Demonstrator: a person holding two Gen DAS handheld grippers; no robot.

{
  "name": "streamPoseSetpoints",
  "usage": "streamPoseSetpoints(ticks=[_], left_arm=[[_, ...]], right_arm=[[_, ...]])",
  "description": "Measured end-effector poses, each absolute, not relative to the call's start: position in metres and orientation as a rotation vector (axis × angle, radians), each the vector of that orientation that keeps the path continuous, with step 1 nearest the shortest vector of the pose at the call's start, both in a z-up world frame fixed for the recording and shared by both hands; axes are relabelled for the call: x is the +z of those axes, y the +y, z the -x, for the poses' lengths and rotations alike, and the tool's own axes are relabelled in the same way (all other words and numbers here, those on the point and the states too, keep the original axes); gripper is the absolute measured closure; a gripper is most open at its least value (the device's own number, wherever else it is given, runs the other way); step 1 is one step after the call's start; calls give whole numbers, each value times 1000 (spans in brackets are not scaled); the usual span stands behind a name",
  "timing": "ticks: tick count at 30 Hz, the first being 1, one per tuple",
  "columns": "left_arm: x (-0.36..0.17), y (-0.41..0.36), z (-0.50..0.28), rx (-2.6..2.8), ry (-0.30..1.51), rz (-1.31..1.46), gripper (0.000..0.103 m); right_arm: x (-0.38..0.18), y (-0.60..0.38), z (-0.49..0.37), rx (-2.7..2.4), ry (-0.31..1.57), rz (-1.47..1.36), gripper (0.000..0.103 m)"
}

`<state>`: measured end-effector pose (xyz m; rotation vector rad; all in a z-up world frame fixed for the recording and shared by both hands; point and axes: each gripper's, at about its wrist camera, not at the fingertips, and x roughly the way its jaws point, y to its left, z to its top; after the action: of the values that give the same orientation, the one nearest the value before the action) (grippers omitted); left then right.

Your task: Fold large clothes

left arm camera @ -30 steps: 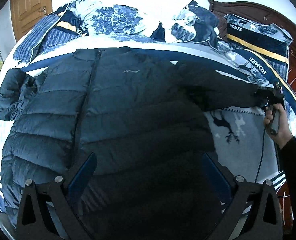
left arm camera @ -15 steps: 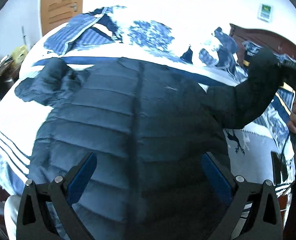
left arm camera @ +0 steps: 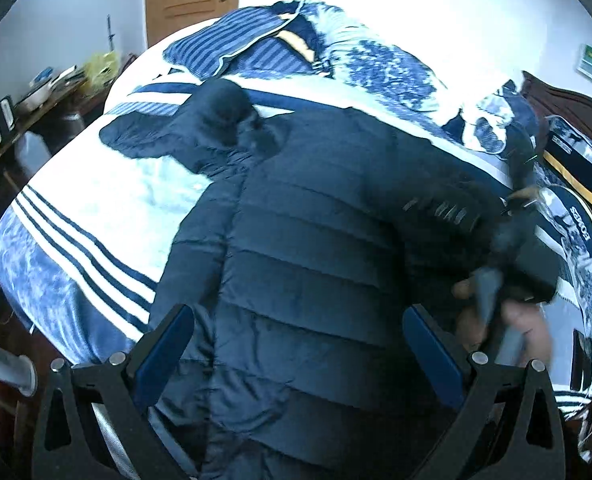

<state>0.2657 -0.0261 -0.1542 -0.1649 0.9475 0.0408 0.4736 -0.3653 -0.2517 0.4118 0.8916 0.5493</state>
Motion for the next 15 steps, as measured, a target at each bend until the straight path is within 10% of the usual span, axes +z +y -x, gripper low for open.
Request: streamPoseSetpoints(ticks=[1, 7, 15], left_arm=[[-155, -24, -268, 47, 950, 176, 0], [-164, -41, -279, 11, 971, 230, 0], [-204, -130, -349, 43, 1035, 59, 0]], right_arm=[[-271, -358, -479, 608, 989, -450, 39], [-256, -404, -455, 660, 939, -590, 20], [-252, -557, -432, 336, 768, -745, 17]])
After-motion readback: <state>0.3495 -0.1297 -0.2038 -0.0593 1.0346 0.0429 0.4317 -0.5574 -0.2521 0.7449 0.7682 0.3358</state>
